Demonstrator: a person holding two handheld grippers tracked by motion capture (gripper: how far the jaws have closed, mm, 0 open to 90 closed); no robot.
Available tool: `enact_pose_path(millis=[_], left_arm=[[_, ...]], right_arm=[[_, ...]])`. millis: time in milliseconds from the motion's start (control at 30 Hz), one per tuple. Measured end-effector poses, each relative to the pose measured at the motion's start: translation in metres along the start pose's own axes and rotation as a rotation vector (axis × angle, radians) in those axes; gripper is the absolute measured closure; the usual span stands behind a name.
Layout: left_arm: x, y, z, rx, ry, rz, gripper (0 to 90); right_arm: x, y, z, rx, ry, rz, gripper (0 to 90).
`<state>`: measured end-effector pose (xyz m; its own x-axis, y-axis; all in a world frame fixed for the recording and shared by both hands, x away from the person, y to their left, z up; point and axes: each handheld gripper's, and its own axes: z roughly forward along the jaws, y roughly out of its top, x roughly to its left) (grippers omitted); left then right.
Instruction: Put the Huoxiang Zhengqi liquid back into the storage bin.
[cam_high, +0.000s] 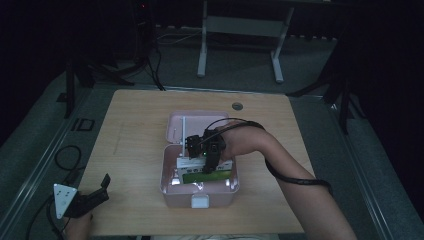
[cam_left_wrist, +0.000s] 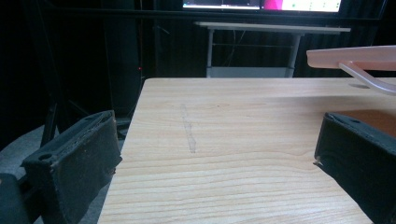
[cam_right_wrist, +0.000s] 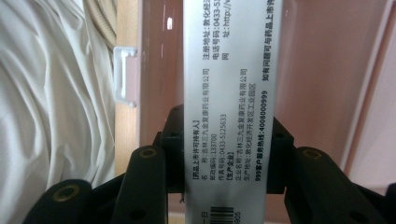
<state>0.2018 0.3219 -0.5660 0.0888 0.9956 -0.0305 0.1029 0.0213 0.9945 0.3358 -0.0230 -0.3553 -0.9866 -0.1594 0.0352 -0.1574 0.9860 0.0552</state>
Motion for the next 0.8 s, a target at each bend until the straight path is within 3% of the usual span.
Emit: enact_pose_path(millis=[300, 800], left_arm=[[0.000, 0.000, 0.000, 0.000, -0.001, 0.000, 0.2], [0.000, 0.000, 0.000, 0.001, -0.001, 0.001, 0.2]], right_arm=[[-0.001, 0.003, 0.020, 0.029, -0.003, 0.016, 61.9], [-0.006, -0.008, 0.065, 0.028, 0.051, 0.055, 61.8]])
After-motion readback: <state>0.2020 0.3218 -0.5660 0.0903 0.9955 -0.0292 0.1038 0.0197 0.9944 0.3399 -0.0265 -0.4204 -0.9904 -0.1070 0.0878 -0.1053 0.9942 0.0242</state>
